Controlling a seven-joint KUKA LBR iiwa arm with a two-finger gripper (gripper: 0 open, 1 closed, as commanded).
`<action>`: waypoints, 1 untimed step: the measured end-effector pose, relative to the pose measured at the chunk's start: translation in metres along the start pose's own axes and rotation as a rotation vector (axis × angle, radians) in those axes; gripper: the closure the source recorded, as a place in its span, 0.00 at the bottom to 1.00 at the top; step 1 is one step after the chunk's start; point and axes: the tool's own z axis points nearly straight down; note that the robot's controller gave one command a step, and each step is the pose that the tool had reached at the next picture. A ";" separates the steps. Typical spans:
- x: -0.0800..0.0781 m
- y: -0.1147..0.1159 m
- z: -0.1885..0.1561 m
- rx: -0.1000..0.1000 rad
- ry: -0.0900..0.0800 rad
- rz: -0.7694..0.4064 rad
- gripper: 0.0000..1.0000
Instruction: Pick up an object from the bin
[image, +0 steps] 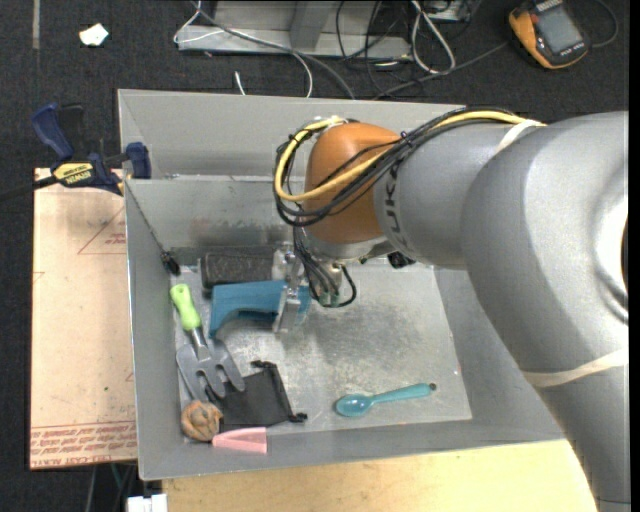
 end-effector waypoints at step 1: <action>0.000 0.000 0.000 0.000 0.000 0.000 1.00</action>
Offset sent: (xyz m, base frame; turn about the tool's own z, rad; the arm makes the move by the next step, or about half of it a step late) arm 0.0000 0.0000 0.0000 0.0000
